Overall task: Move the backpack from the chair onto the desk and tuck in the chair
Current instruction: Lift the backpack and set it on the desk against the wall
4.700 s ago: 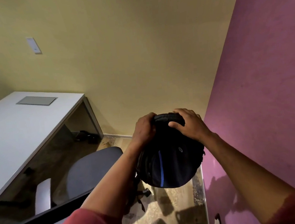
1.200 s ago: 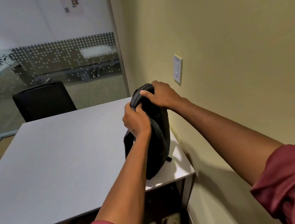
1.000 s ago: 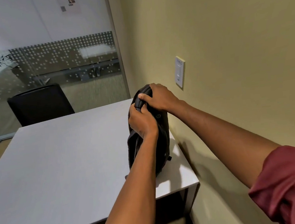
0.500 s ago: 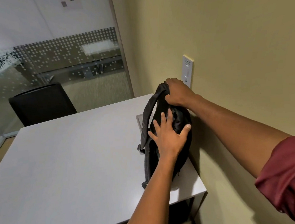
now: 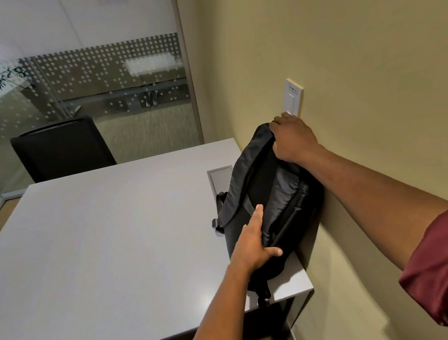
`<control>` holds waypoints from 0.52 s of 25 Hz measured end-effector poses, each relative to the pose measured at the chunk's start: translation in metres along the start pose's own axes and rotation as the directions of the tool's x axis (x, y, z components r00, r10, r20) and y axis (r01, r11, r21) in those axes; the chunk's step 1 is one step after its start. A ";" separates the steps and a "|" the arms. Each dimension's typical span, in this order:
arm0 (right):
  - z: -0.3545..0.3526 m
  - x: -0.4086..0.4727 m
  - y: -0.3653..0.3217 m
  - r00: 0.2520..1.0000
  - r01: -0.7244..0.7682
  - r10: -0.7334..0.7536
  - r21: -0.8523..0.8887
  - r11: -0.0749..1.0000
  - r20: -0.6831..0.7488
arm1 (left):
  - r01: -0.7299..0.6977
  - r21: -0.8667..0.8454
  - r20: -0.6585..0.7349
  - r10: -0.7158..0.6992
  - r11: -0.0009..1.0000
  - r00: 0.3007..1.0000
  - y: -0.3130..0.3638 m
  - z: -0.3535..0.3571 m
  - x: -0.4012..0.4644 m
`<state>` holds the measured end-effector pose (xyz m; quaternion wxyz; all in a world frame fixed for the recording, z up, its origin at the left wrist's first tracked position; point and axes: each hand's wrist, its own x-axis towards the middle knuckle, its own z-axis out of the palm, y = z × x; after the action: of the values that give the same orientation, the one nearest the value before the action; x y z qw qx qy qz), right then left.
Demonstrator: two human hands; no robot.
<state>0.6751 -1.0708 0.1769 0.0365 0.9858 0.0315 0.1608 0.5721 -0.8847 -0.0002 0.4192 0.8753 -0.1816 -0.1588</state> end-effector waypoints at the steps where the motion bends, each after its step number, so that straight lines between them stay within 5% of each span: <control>1: 0.000 0.000 -0.001 1.000 -0.006 0.006 -0.001 1.000 0.002 | 0.012 0.014 0.016 -0.012 1.000 1.000 -0.007 -0.003 -0.001; 10: -0.003 -0.010 -0.001 0.999 -0.028 0.027 0.019 0.999 0.037 | 0.007 0.063 0.135 -0.015 0.998 0.991 -0.021 -0.023 -0.010; 13: -0.004 -0.012 -0.001 0.999 -0.036 0.035 0.032 0.999 0.039 | 0.101 0.151 -0.044 -0.095 0.983 0.994 -0.026 -0.040 -0.016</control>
<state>0.6626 -1.0707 0.1770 0.0180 0.9896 0.0158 0.1419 0.5798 -0.8350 0.0055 0.3458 0.9154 -0.1423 -0.1488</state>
